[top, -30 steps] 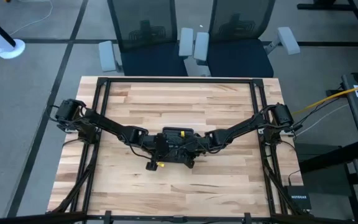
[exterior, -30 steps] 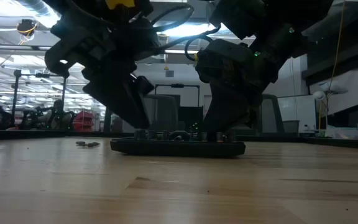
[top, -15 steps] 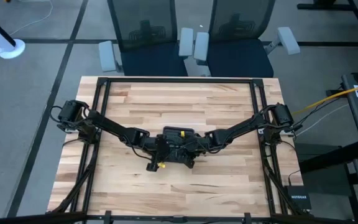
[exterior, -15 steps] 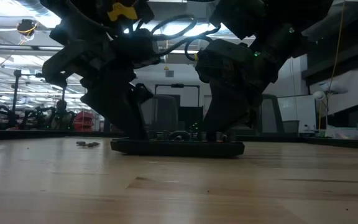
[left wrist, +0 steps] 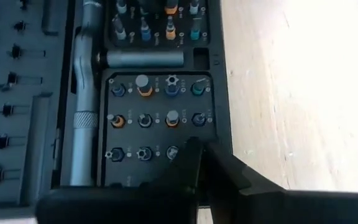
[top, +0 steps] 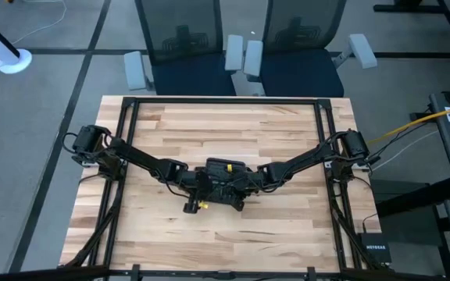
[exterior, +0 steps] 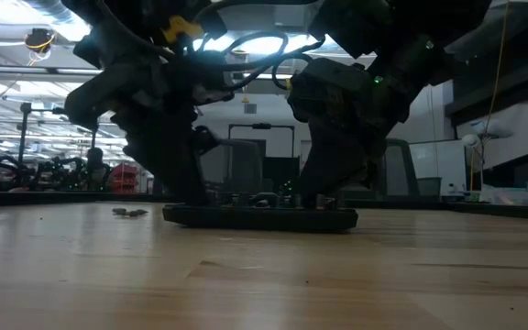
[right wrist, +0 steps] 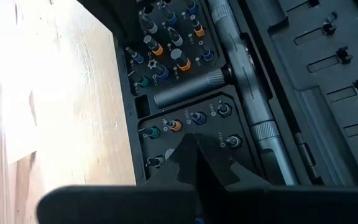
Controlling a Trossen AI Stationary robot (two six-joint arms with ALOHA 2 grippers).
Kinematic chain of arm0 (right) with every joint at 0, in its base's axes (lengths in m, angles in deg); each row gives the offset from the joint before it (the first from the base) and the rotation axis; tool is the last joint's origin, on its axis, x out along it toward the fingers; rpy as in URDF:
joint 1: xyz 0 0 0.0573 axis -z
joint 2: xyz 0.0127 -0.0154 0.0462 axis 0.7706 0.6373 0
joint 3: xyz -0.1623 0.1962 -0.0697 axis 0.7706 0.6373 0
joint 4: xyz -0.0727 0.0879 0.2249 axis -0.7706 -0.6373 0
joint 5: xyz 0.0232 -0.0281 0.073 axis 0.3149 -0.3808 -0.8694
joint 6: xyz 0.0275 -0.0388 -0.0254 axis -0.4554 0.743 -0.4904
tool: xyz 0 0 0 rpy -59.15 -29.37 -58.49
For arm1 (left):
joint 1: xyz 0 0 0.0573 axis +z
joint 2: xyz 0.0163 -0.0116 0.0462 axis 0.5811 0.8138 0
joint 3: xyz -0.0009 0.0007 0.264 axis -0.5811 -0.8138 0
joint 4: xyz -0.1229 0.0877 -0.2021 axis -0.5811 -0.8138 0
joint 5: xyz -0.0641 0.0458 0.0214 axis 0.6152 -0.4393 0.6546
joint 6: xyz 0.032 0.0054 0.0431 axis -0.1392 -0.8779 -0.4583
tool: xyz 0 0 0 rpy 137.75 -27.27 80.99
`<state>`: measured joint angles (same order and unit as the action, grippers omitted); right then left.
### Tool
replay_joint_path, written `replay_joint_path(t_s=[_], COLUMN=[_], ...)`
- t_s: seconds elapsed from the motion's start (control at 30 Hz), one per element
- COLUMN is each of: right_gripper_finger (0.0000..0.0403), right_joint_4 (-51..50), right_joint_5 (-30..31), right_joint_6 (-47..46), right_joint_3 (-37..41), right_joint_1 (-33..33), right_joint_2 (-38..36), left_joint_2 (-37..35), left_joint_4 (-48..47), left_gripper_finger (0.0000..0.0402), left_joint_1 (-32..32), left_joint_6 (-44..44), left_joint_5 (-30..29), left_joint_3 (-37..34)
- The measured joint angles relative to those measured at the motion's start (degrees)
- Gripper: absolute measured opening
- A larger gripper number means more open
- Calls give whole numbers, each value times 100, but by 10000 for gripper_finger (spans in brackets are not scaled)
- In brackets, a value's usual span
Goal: Prefit tool cases
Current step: Remove the blue socket bit from the black prefit tool case
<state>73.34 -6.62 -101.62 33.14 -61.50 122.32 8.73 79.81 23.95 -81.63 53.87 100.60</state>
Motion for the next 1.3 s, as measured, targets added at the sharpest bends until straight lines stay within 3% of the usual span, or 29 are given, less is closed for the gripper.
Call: replay_joint_path(t_s=[0.43,0.67,0.93,1.3], right_gripper_finger=[0,0,0,0], right_joint_4=[-41,-42,-30,-22], right_joint_5=[-20,-7,-80,-114], right_joint_6=[4,4,2,2], right_joint_3=[0,0,2,4], right_joint_1=[0,0,70,103], right_joint_2=[-2,-2,-2,-2], left_joint_2=[-400,-879,-926,-924], left_joint_4=[-925,-2441,-3337,-3356], left_gripper_finger=[1,0,3,88], left_joint_1=[55,154,730,1399], left_joint_6=[-211,-521,-1065,-1534], left_joint_5=[-85,-727,-740,0], left_joint_3=[530,542,332,203])
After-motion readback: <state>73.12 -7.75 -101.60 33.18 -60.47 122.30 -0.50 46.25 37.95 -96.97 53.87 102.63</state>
